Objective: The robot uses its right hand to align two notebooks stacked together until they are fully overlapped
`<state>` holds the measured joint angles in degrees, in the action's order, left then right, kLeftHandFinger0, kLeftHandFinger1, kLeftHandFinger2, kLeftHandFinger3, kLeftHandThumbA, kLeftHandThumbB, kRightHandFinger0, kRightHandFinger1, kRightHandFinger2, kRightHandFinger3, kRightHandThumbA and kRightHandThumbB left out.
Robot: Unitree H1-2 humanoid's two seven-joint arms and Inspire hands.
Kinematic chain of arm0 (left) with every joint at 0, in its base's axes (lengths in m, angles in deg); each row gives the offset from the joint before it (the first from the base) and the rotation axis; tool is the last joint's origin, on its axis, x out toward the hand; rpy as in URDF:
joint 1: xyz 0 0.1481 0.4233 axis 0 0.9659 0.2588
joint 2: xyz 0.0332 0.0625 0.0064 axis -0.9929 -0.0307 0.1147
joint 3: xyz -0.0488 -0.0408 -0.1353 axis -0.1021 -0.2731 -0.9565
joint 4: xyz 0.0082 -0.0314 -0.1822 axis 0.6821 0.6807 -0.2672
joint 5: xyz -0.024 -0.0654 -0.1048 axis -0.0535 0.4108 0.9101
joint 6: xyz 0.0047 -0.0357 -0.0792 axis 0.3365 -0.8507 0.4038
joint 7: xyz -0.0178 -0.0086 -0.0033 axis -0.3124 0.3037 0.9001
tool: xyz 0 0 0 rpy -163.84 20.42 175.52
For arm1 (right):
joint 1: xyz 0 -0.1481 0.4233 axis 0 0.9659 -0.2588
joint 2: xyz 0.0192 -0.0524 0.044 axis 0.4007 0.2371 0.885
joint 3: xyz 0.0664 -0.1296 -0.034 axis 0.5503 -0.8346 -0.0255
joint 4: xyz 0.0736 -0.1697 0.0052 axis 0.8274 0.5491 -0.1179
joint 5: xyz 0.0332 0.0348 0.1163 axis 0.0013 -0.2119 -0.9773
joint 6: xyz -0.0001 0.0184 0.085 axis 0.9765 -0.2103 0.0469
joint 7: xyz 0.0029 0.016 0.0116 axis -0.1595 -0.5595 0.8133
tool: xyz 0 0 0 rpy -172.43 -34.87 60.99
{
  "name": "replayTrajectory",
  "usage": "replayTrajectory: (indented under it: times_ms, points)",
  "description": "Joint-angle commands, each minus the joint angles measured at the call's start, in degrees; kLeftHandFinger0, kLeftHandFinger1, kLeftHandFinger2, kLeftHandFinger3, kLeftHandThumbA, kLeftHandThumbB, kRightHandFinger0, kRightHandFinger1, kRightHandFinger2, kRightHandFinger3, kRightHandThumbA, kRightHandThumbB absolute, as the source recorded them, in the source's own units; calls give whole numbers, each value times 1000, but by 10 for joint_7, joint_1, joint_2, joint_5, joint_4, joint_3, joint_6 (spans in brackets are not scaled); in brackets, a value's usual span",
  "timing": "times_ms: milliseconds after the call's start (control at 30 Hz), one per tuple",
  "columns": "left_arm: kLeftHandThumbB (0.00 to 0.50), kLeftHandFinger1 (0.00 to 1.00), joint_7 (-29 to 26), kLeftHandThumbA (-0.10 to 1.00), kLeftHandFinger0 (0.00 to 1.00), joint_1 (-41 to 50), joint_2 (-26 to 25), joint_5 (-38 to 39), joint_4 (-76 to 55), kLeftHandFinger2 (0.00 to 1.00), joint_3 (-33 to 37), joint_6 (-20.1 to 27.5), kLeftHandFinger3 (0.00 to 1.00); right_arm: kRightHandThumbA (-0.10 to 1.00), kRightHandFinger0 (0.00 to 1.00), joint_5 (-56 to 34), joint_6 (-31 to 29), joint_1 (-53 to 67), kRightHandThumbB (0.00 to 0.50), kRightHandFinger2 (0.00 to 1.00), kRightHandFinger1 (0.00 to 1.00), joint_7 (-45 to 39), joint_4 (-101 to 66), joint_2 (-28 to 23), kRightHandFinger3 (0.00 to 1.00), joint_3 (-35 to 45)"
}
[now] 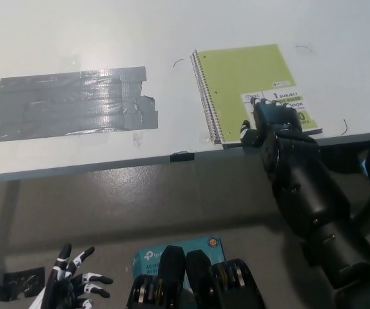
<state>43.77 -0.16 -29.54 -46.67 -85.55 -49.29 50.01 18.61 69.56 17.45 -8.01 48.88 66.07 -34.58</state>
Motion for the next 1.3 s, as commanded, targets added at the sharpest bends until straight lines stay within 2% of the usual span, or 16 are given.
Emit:
replayTrajectory:
  times_ms: [0,67,100,333,633,900,967,1167,1267]
  points:
    - [500,423,5,1000,340,-2,1,-3,-14,486,2,13,1000,1000,1000,17,-1,-5,479,1000,1000,-17,15,27,1000,22]
    - [500,434,5,1000,315,0,2,-4,-14,484,4,13,1000,1000,1000,32,-1,-2,441,1000,1000,-2,19,40,1000,48]
    - [500,440,4,1000,333,1,2,-5,-15,479,3,13,1000,1000,1000,41,-1,-4,434,1000,1000,0,23,43,1000,53]
    - [500,422,6,1000,311,1,5,-7,-13,471,6,18,1000,1000,1000,98,-1,3,422,1000,1000,29,23,74,1000,126]
    - [500,428,5,1000,313,0,6,-12,-13,465,8,19,1000,1000,1000,124,-1,4,416,1000,1000,31,27,92,1000,169]
    - [500,434,7,1000,337,-2,7,-11,-17,474,11,15,1000,1000,1000,120,-1,5,400,1000,1000,35,20,86,1000,171]
    - [500,423,4,1000,323,-2,6,-15,-21,468,12,12,1000,1000,1000,119,-1,-4,433,1000,1000,29,33,74,1000,163]
    - [500,419,8,1000,293,-6,8,-12,-18,476,12,17,1000,1000,1000,71,-1,-10,432,1000,1000,11,23,43,1000,127]
    - [500,417,8,1000,267,-9,6,-14,-17,464,15,18,1000,1000,1000,55,-1,-19,454,1000,1000,3,37,28,1000,93]
